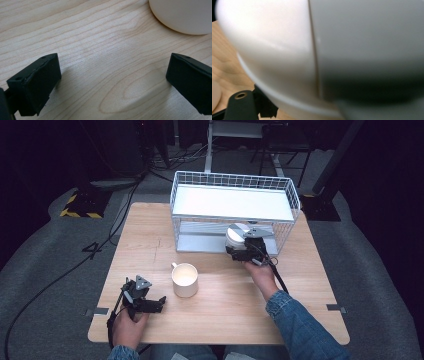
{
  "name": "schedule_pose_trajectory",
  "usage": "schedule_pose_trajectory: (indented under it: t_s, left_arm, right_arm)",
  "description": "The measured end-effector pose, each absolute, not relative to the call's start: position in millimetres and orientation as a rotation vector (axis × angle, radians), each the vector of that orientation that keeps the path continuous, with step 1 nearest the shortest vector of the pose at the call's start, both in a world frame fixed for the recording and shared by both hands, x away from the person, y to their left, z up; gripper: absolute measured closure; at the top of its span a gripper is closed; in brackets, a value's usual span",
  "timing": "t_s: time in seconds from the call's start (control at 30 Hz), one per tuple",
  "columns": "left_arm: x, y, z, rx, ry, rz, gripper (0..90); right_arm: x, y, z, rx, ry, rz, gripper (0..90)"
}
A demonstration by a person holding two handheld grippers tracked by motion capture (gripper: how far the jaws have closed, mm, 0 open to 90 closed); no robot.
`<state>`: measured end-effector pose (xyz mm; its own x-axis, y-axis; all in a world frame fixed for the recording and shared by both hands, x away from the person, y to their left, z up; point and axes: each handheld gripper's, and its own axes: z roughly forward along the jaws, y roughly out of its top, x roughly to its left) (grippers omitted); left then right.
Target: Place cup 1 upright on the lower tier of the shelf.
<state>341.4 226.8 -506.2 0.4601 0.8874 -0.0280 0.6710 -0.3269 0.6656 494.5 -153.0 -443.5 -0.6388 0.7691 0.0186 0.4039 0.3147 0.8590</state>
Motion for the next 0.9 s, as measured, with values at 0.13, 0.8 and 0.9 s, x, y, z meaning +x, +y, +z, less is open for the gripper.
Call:
schedule_pose_trajectory:
  t_s: [0.13,0.8,0.9]
  left_arm:
    - [341.4,226.8,-506.2,2.1,1.293,0.459,0.2]
    - [342.2,227.0,-506.0,2.106,1.292,0.457,0.2]
    - [342.4,226.8,-506.0,2.104,1.293,0.457,0.2]
  right_arm:
    - [499.6,-151.2,-446.8,1.06,2.174,1.247,19.2]
    - [529.6,-140.4,-462.2,1.108,2.117,1.231,19.2]
    - [531.6,-139.7,-464.2,1.116,2.106,1.239,19.2]
